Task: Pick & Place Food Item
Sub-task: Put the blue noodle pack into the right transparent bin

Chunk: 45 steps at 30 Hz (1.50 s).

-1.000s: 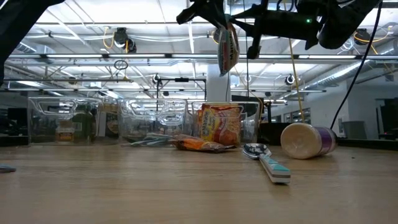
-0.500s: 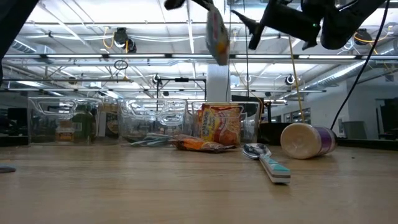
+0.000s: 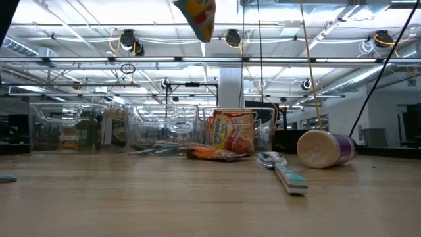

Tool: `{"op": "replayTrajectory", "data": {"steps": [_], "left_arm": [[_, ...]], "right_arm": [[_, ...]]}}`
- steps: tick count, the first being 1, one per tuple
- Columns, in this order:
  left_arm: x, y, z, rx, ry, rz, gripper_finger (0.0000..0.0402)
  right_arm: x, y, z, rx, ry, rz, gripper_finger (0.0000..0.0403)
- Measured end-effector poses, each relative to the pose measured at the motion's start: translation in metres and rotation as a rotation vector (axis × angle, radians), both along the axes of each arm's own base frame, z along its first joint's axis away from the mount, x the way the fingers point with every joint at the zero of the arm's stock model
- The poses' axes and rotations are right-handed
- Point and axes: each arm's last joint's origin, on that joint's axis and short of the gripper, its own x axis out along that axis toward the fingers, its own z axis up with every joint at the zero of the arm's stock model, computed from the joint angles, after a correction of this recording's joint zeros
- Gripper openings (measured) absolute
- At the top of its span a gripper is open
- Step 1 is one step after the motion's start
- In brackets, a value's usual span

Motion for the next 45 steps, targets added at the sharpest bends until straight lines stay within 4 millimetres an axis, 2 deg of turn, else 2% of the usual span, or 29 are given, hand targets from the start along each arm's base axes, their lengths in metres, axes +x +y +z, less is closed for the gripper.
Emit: {"op": "replayTrajectory", "data": {"steps": [3, 6, 9, 14, 18, 22, 29, 38, 45], "left_arm": [[0.0, -0.006, 0.0, -0.006, 0.0, -0.091, 0.0], [0.0, -0.012, 0.0, -0.012, -0.006, -0.161, 0.0], [0.0, -0.02, 0.001, -0.005, -0.017, -0.246, 0.0], [-0.001, -0.035, 0.001, 0.02, -0.03, -0.397, 0.0], [-0.002, -0.043, 0.0, 0.07, -0.032, -0.436, 0.0], [-0.003, -0.05, 0.0, 0.091, -0.036, -0.477, 0.0], [-0.002, -0.061, -0.002, 0.119, -0.033, -0.544, 0.0], [-0.001, -0.061, -0.001, 0.166, -0.047, -0.534, 0.0], [-0.001, -0.06, -0.001, 0.183, -0.044, -0.52, 0.0]], "right_arm": [[0.008, 0.011, 0.017, -0.145, 0.048, -0.02, 0.0209], [0.02, 0.022, 0.029, -0.204, 0.113, -0.002, 0.021], [0.033, 0.035, 0.032, -0.248, 0.182, 0.042, 0.0209], [0.063, 0.055, 0.019, -0.319, 0.254, 0.005, 0.0208], [0.084, 0.063, 0.005, -0.294, 0.301, 0.002, 0.0207], [0.099, 0.072, 0.0, -0.279, 0.282, -0.031, 0.0204], [0.102, 0.074, 0.005, -0.254, 0.24, -0.098, 0.0203], [0.106, 0.08, -0.005, -0.215, 0.331, -0.069, 0.0199], [0.108, 0.083, -0.008, -0.214, 0.338, -0.038, 0.0172]]}}
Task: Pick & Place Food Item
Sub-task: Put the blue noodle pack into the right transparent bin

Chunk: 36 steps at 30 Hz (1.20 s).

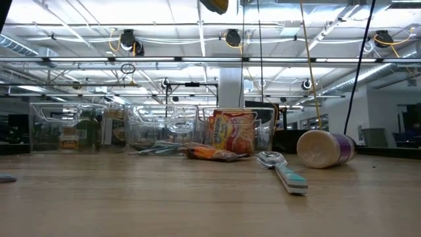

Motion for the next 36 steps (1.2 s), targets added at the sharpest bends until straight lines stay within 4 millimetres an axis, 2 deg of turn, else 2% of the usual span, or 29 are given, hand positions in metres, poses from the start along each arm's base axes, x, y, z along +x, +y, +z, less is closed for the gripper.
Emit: {"op": "replayTrajectory", "data": {"steps": [4, 9, 11, 20, 31, 36], "left_arm": [[0.0, 0.0, 0.0, 0.002, 0.0, 0.008, 0.0], [0.0, 0.001, 0.0, 0.013, -0.002, 0.022, 0.0], [0.0, 0.001, 0.0, 0.018, -0.003, 0.027, 0.0], [0.001, 0.003, 0.0, 0.018, -0.005, 0.034, 0.0013], [0.003, 0.023, 0.0, -0.028, 0.007, 0.149, 0.0018], [0.005, 0.035, 0.001, -0.047, 0.006, 0.168, 0.0052]], "right_arm": [[0.0, 0.0, -0.006, -0.004, 0.045, 0.0, 0.0127], [-0.001, 0.0, -0.007, -0.026, 0.054, 0.008, 0.0029], [-0.001, 0.0, -0.007, -0.028, 0.055, 0.007, 0.0009], [-0.001, 0.0, -0.007, -0.015, 0.06, 0.004, 0.0001], [-0.002, -0.007, -0.006, 0.0, 0.066, -0.026, 0.0], [-0.012, -0.013, 0.002, -0.018, 0.056, -0.09, 0.0]]}}
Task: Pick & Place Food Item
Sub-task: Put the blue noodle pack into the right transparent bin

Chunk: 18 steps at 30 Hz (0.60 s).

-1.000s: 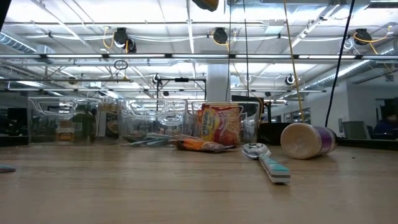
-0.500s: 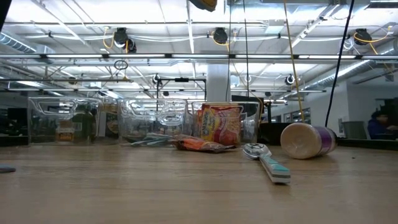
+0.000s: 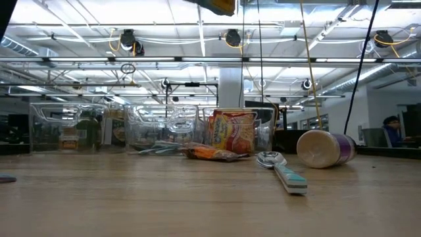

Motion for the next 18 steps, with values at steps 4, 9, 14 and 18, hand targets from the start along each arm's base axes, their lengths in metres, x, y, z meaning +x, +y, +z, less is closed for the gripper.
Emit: {"op": "replayTrajectory", "data": {"steps": [4, 9, 14, 18], "left_arm": [[0.001, 0.009, 0.0, -0.036, -0.002, 0.002, 0.0102], [0.0, 0.021, 0.001, -0.027, -0.012, -0.015, 0.0157], [-0.018, 0.035, 0.015, -0.043, -0.057, 0.012, 0.0188], [-0.045, 0.044, 0.034, -0.039, -0.128, 0.049, 0.0199]], "right_arm": [[-0.004, -0.01, 0.001, -0.002, 0.018, -0.054, 0.0], [-0.009, -0.024, 0.003, 0.038, 0.031, -0.112, 0.0], [-0.01, -0.037, 0.003, 0.062, 0.037, -0.162, 0.0], [-0.011, -0.048, 0.003, 0.073, 0.037, -0.199, 0.0]]}}
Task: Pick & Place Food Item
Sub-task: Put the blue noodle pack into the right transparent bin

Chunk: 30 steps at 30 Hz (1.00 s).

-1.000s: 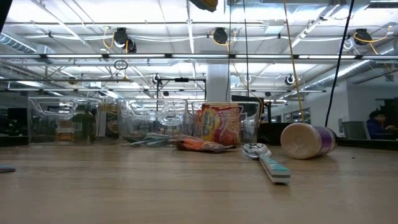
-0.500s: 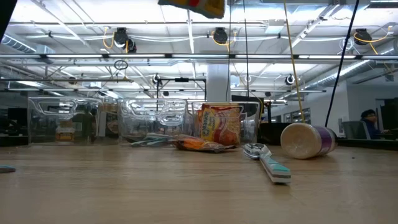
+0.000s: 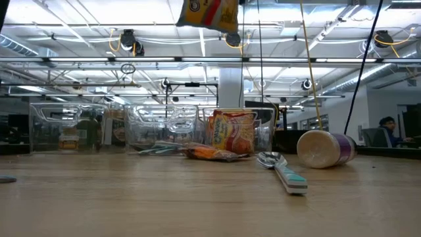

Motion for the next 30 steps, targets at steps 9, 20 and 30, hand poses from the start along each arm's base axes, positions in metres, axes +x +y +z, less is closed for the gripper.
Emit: {"op": "replayTrajectory", "data": {"steps": [9, 20, 30], "left_arm": [[-0.08, 0.004, 0.042, 0.076, -0.18, 0.157, 0.02], [-0.12, -0.017, 0.058, 0.036, -0.272, 0.192, 0.02], [-0.087, -0.05, 0.045, 0.02, -0.199, 0.026, 0.02]], "right_arm": [[-0.006, -0.028, -0.004, 0.008, 0.034, -0.088, 0.0], [-0.009, -0.067, -0.066, 0.067, 0.185, -0.204, 0.0], [-0.012, -0.088, -0.109, 0.085, 0.194, -0.269, 0.0]]}}
